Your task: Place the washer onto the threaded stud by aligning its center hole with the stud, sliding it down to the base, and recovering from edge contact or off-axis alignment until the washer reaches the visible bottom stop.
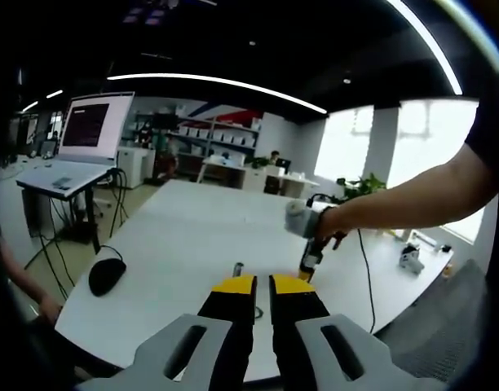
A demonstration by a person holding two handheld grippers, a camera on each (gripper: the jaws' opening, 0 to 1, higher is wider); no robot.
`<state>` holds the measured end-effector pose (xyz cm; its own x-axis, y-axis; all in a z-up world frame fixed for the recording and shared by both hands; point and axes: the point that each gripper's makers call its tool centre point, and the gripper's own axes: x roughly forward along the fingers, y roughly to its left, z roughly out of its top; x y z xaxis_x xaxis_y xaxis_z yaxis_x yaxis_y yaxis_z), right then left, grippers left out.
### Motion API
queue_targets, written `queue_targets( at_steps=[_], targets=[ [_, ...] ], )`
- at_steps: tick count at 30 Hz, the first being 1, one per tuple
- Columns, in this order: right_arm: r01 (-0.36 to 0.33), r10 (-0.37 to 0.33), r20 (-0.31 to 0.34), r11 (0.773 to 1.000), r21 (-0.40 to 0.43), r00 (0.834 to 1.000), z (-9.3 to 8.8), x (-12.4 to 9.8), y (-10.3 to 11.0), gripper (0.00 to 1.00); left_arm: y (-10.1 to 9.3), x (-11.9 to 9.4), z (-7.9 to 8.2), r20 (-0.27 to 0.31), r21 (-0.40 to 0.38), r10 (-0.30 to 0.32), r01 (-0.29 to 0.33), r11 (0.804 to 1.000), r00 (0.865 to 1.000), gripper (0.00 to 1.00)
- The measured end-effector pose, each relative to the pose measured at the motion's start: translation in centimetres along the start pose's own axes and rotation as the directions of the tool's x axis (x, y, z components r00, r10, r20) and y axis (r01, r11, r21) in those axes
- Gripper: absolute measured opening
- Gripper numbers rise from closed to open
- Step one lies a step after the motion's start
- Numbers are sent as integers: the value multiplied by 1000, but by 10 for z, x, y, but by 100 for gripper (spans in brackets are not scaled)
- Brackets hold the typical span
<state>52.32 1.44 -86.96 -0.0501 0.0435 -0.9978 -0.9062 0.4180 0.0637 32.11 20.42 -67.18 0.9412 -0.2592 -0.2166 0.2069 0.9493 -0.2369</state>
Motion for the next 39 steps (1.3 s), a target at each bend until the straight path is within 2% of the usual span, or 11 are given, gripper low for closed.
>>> queue_targets(
  at_steps=[5,9,15,21,23,24,25,26,31,34,39],
  targets=[
    [-1,1,-5,1000,-12,1000,1,1,3,15,0,0,0,-1,0,1,-1,1000,1000,4],
    [-15,15,-14,1000,2,1000,3,2,6,19,0,0,0,0,-1,1,-1,1000,1000,4],
    [2,-2,-13,1000,13,1000,2,1,6,19,0,0,0,-1,-1,1,-1,1000,1000,4],
    [0,-1,-17,999,-39,1000,5,3,11,14,0,0,0,-2,0,0,0,1000,1000,4],
    [-2,2,6,1000,-29,1000,8,2,12,13,0,0,0,-2,0,0,0,1000,1000,4],
    [-8,9,34,1000,-19,999,12,3,13,6,0,0,0,-2,0,0,0,1000,1000,4],
    [-43,45,50,999,-31,998,13,4,18,5,0,0,0,-2,0,0,0,1000,1000,4],
    [-19,20,35,1000,-20,999,9,3,15,5,0,0,0,-2,0,0,0,1000,1000,4],
    [-16,18,44,999,-51,999,10,2,14,6,0,0,0,-2,0,1,-1,1000,1000,4],
    [-41,45,59,997,-68,997,12,0,23,8,0,0,0,0,-2,1,-1,1000,1000,4],
    [-54,60,45,990,-131,997,12,1,34,20,0,0,0,-1,-2,2,-2,1000,1000,4]
  ],
)
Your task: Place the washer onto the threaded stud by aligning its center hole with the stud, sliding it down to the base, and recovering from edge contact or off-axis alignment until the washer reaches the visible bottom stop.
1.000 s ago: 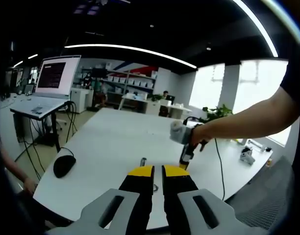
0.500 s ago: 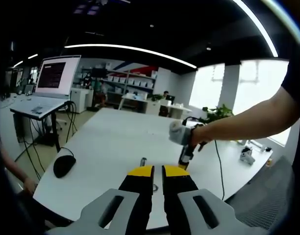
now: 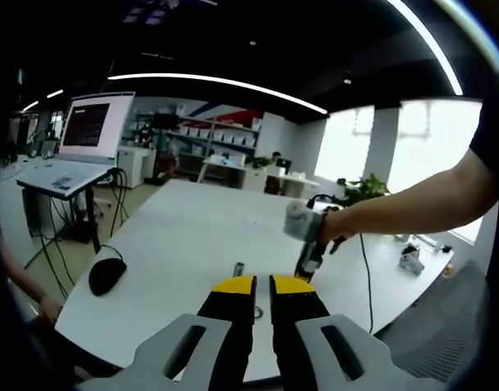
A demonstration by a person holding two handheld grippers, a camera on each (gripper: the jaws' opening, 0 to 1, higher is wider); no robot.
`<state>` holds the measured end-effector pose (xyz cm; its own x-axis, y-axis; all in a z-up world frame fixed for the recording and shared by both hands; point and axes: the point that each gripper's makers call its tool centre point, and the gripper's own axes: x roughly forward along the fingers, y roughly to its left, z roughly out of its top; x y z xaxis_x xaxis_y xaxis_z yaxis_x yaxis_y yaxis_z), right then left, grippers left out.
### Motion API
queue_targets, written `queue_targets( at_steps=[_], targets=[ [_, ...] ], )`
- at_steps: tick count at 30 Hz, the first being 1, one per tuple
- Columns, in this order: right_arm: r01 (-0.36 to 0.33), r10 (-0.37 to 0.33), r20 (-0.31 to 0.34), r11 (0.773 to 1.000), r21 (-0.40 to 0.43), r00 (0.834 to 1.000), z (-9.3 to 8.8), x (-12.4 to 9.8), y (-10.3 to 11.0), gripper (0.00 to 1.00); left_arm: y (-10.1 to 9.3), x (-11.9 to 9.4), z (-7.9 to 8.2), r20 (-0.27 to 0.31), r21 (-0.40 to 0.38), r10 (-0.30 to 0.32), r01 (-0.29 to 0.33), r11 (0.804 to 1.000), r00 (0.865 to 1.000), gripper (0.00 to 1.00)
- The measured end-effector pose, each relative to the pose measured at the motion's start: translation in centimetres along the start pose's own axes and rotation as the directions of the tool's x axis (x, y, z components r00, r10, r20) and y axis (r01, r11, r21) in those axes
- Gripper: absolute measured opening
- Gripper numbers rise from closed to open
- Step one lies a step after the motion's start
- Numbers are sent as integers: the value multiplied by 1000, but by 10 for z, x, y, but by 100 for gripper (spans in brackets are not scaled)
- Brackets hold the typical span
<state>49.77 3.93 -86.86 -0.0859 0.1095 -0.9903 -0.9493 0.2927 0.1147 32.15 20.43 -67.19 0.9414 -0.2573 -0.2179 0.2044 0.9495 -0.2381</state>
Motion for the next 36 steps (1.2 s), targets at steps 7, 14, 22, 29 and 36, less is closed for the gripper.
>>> queue_targets(
  at_steps=[7,14,22,29,36],
  targets=[
    [57,-61,-34,992,-110,998,-1,1,-3,17,0,0,0,-2,1,1,-1,1000,1000,4],
    [100,-115,-53,969,-227,992,-2,0,-1,15,0,0,0,-1,1,1,-1,1000,1000,4],
    [112,-110,23,965,-238,994,4,-17,-1,15,0,0,0,1,0,0,0,1000,1000,4],
    [101,-90,55,959,-264,994,7,-37,2,15,0,0,0,2,0,-2,2,1000,1000,4],
    [77,-66,49,955,-287,997,5,-59,6,15,0,0,0,3,1,-3,3,1000,1000,4]
  ],
)
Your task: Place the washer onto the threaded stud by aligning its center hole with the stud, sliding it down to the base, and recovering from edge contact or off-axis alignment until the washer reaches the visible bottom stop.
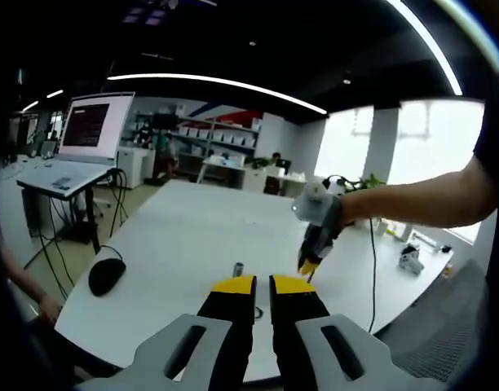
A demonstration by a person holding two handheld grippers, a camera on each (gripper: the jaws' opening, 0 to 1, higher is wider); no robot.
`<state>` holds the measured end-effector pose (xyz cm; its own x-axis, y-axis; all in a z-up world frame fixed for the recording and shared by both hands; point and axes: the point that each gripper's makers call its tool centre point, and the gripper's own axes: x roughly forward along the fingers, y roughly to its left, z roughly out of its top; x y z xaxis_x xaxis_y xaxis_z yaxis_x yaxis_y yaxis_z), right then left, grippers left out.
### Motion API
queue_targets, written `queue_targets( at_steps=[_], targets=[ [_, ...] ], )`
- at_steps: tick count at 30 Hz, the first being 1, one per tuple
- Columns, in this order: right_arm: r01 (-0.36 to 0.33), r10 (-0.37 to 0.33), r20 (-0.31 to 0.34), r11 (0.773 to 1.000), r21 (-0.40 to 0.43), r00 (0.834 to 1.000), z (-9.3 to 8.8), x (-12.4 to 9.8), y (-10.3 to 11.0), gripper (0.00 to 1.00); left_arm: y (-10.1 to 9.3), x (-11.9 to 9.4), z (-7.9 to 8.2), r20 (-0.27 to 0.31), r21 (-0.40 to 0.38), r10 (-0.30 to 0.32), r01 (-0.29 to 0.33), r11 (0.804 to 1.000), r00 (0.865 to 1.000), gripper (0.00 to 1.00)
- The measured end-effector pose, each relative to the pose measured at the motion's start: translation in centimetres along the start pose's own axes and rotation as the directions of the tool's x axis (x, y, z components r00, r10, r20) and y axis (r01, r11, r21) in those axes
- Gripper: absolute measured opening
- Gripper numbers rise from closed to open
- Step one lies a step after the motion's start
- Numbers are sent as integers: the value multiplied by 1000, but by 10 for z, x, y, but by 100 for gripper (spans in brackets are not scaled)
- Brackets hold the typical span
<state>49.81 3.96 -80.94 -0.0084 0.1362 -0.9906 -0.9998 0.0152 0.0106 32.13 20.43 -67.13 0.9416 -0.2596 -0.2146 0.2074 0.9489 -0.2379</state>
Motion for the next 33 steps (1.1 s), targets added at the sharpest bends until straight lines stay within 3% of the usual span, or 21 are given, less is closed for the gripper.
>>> queue_targets(
  at_steps=[7,21,31,32,33],
  targets=[
    [-22,21,-31,1000,-15,999,-11,-12,-3,15,0,0,0,2,-1,0,0,1000,1000,4],
    [-40,35,-102,998,-40,994,-32,-5,2,15,0,0,0,4,-3,1,-1,1000,1000,4],
    [-39,37,-97,999,-15,995,-33,2,2,14,0,0,0,1,-2,1,-1,1000,1000,4],
    [-37,35,-95,999,-17,995,-32,4,1,8,0,0,0,1,-2,1,-1,1000,1000,4],
    [-36,33,-87,999,-28,996,-31,4,1,9,0,0,0,1,-2,1,-1,1000,1000,4]
  ],
)
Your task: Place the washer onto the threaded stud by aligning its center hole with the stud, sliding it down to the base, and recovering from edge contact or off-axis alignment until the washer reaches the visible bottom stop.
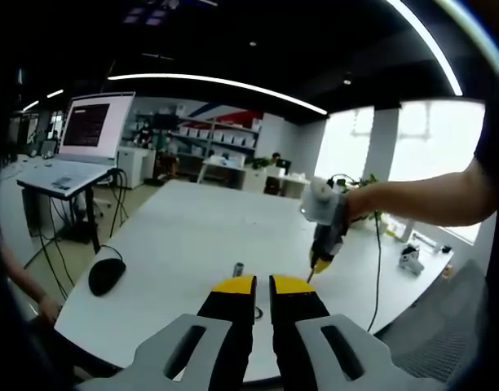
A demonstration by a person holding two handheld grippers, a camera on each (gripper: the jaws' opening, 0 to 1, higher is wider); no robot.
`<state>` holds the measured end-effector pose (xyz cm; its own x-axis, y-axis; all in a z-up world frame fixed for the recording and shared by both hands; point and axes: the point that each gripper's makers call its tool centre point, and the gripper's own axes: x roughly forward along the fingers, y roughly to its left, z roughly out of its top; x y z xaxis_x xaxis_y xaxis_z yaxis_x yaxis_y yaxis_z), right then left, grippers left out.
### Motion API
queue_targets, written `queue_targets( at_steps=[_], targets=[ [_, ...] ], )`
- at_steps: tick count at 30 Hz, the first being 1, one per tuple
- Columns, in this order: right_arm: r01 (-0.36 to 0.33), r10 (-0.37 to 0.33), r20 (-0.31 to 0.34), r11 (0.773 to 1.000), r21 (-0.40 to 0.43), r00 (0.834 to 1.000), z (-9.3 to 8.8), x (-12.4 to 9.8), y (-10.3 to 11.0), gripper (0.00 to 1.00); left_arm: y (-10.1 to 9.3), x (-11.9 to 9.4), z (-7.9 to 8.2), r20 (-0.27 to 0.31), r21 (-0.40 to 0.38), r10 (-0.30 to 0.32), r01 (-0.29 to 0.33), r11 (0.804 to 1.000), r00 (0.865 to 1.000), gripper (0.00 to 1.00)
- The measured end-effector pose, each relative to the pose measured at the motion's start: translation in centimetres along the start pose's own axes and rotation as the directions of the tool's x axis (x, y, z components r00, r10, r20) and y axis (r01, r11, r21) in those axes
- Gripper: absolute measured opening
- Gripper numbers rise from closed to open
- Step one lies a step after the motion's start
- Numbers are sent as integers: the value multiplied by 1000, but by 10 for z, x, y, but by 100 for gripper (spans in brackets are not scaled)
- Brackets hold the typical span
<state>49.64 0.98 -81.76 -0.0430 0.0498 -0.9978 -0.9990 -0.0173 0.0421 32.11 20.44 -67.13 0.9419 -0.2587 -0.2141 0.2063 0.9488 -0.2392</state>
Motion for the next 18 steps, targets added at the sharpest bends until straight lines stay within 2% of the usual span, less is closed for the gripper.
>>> queue_targets(
  at_steps=[1,18],
  targets=[
    [19,-19,-5,1000,7,1000,0,-1,-3,9,0,0,0,0,-1,0,0,1000,1000,4],
    [11,-11,16,1000,25,1000,-1,-1,0,8,0,0,-1,-2,1,0,0,1000,1000,4]
  ],
)
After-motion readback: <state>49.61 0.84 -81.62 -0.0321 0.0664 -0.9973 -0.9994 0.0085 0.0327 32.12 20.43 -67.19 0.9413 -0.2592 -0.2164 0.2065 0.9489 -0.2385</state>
